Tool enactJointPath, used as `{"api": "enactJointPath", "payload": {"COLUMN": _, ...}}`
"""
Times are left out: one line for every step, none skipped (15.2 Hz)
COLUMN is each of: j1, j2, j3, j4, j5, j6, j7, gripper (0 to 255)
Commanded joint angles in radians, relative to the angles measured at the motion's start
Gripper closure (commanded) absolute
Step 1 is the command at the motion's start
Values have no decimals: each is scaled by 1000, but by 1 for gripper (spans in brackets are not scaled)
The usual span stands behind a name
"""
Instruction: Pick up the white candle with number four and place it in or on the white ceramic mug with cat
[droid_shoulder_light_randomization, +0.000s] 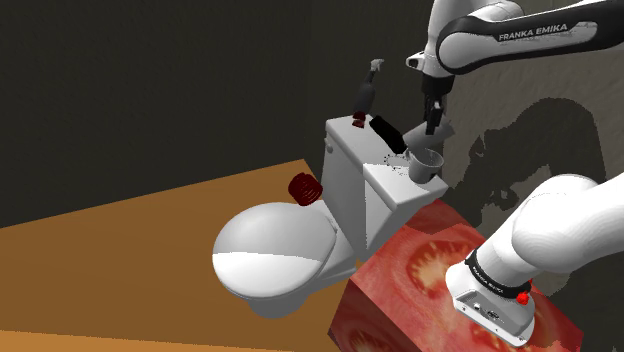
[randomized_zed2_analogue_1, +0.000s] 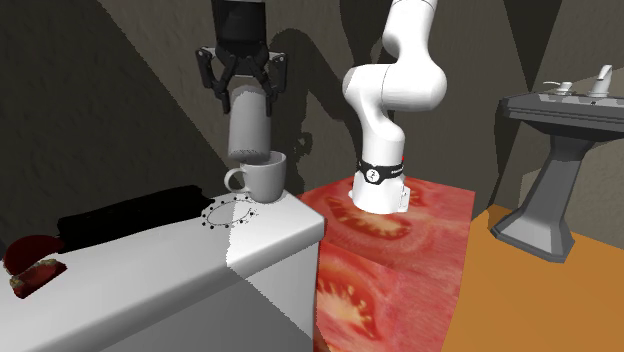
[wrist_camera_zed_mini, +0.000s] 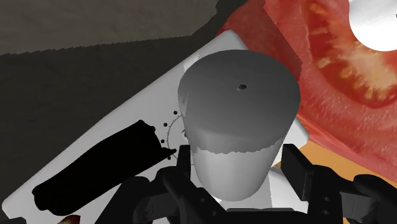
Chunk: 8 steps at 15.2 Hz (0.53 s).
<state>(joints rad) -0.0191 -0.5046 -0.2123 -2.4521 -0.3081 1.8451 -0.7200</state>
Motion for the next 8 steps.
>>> {"api": "enactJointPath", "payload": {"j1": -2, "j2": 7, "j3": -5, "j4": -21, "j5": -4, "j6": 29, "j7": 3, "gripper": 255}}
{"api": "enactJointPath", "payload": {"j1": -2, "j2": 10, "j3": -6, "j4": -31, "j5": -6, "j6": 43, "j7": 6, "gripper": 255}}
{"api": "enactJointPath", "payload": {"j1": -2, "j2": 10, "j3": -6, "j4": -31, "j5": -6, "j6": 43, "j7": 6, "gripper": 255}}
{"api": "enactJointPath", "payload": {"j1": -2, "j2": 10, "j3": -6, "j4": -31, "j5": -6, "j6": 43, "j7": 6, "gripper": 255}}
{"api": "enactJointPath", "payload": {"j1": -2, "j2": 10, "j3": -6, "j4": -31, "j5": -6, "j6": 43, "j7": 6, "gripper": 255}}
{"api": "enactJointPath", "payload": {"j1": -2, "j2": 10, "j3": -6, "j4": -31, "j5": -6, "j6": 43, "j7": 6, "gripper": 255}}
{"api": "enactJointPath", "payload": {"j1": -2, "j2": 10, "j3": -6, "j4": -31, "j5": -6, "j6": 43, "j7": 6, "gripper": 255}}
{"api": "enactJointPath", "payload": {"j1": -2, "j2": 10, "j3": -6, "j4": -31, "j5": -6, "j6": 43, "j7": 6, "gripper": 255}}
